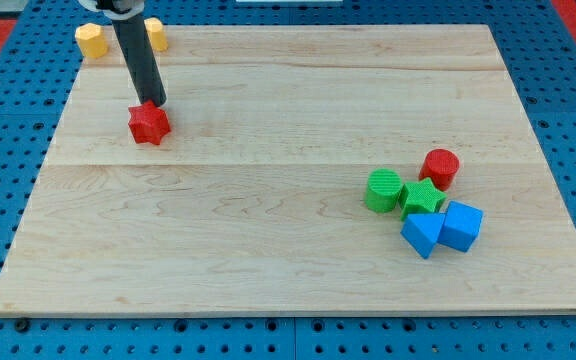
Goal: Move the red star towards the bottom center
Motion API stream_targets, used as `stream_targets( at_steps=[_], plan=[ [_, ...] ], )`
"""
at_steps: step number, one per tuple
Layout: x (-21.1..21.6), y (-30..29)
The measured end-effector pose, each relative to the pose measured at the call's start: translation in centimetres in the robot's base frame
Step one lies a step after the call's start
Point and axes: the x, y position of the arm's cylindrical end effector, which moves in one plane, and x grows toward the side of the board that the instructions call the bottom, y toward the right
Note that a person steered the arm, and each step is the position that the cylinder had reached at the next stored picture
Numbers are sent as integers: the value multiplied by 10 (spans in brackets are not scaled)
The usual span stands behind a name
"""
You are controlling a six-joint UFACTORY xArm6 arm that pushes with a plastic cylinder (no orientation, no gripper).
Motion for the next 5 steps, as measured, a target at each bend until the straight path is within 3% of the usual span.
stream_targets(
  at_steps=[2,3,5],
  plan=[
    [4,-41],
    [44,-63],
    [67,15]
  ],
)
